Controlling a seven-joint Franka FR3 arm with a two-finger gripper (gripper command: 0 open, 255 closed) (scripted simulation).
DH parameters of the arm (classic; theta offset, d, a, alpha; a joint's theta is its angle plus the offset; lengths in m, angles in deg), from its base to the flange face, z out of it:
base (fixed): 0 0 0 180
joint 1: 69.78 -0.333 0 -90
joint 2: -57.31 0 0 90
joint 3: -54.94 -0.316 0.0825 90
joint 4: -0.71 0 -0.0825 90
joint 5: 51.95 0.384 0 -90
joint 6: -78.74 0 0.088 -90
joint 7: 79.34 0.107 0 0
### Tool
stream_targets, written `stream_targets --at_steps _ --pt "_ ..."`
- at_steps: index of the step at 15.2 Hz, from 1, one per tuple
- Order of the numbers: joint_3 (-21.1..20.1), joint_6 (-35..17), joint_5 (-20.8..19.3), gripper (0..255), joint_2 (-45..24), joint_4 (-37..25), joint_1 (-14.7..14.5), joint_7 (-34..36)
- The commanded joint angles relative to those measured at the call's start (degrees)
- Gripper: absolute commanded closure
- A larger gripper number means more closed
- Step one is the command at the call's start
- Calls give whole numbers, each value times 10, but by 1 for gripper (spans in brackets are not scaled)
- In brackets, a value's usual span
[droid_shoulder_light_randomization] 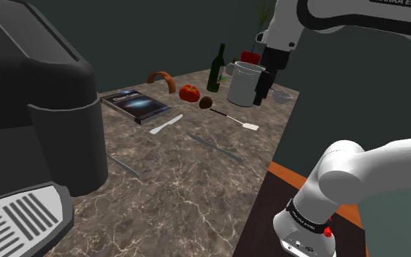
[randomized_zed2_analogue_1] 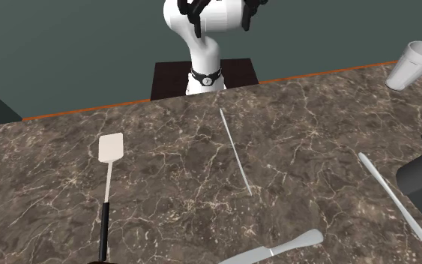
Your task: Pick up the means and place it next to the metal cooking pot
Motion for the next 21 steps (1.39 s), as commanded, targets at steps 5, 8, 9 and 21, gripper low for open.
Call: stream_targets --at_steps 5,8,9,21 --pt "-11 -81 6 0 -30 52 -1 11" --pt "-20 -143 10 0 -63 84 -1 19" --pt "-23 -165 11 0 -76 92 -1 22" --pt "-48 -369 15 0 -224 153 0 47"
